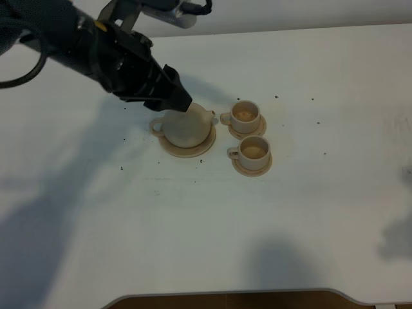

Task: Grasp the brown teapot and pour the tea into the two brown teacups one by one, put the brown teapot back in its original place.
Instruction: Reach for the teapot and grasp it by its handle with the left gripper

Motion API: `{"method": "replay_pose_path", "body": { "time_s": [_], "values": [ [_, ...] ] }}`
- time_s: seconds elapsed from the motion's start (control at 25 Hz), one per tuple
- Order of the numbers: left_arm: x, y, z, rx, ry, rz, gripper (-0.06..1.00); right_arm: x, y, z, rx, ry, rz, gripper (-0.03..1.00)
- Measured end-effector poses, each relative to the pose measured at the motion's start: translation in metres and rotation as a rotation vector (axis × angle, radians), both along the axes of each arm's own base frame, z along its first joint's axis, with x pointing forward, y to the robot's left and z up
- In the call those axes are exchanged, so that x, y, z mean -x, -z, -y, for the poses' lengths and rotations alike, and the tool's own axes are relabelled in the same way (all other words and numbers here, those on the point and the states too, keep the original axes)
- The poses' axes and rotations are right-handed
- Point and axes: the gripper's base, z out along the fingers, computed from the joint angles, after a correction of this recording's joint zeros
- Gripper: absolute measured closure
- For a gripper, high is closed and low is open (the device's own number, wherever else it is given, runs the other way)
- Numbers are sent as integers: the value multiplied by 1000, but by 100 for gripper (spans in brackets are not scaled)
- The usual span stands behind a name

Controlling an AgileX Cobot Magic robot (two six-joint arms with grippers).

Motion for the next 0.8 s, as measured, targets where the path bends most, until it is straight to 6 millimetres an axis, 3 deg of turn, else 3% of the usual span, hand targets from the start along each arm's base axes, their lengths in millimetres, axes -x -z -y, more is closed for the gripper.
{"method": "replay_pose_path", "body": {
  "time_s": [0.16, 0.36, 0.6, 0.8],
  "values": [
    [-20, 8, 8, -6, 2, -4, 43, 29, 11, 15, 47, 49, 96, 52],
    [-30, 16, 12, -17, 5, -15, 43, 58, 27, 24, 49, 53, 212, 52],
    [-33, 18, 12, -30, 0, 5, 43, 70, 34, 28, 51, 28, 374, 52],
    [-34, 18, 12, -27, -4, 15, 43, 71, 38, 29, 55, 29, 375, 52]
  ]
}}
